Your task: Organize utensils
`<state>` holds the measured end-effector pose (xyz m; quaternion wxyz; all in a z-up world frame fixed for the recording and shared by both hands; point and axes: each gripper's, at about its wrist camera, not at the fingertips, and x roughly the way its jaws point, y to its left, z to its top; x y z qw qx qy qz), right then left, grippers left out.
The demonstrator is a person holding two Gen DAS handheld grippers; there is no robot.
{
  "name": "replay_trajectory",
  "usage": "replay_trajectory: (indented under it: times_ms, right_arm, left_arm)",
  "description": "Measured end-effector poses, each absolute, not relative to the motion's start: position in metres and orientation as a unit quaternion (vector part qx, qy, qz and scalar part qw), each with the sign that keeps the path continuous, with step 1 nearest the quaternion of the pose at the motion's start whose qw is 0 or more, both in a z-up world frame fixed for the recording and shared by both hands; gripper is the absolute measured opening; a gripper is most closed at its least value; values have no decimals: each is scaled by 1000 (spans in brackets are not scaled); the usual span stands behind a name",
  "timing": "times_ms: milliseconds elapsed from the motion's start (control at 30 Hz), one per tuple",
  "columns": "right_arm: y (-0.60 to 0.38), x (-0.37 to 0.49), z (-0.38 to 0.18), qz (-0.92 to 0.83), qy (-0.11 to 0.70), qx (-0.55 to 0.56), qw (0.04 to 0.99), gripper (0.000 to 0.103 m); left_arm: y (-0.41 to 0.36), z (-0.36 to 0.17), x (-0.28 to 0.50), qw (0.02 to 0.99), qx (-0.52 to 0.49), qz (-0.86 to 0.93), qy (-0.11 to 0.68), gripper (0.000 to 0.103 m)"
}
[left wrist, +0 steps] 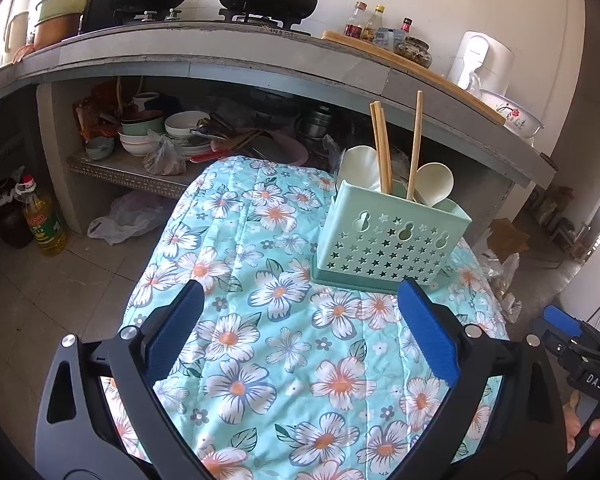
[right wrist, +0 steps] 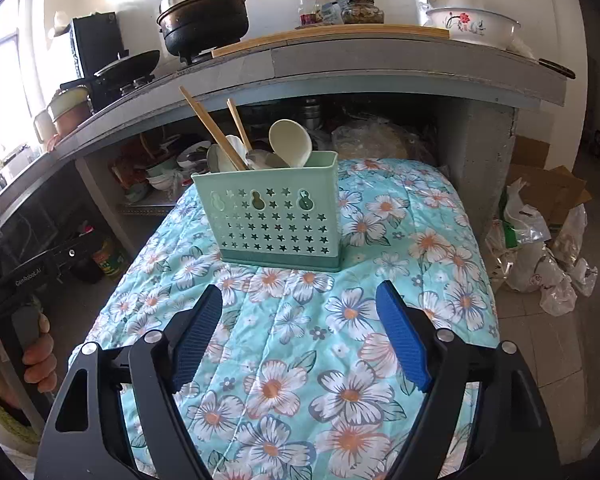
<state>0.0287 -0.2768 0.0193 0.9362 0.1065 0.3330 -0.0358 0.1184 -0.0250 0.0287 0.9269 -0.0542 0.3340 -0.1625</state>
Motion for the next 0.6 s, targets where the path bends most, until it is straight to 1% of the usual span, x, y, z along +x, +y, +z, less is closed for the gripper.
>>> replay_trajectory:
  times_ms: [133,300,500,600]
  right_arm:
    - [-275,21,20,-58,328,107,937,87]
    - [-269,19,22,-83,332,85,936,90]
    - [-262,18,28,-96,323,70,939,96]
    - [-259,19,28,-98,325,64,938,96]
  left_arm:
    - [-31,35,108,935,-26,-131,329,95]
    - [-39,42,99,939,3,-125,322,95]
    - [-33,47,93,937,-41,-159,307,95]
    - [-34,49,93,941,-38,-140,305,95]
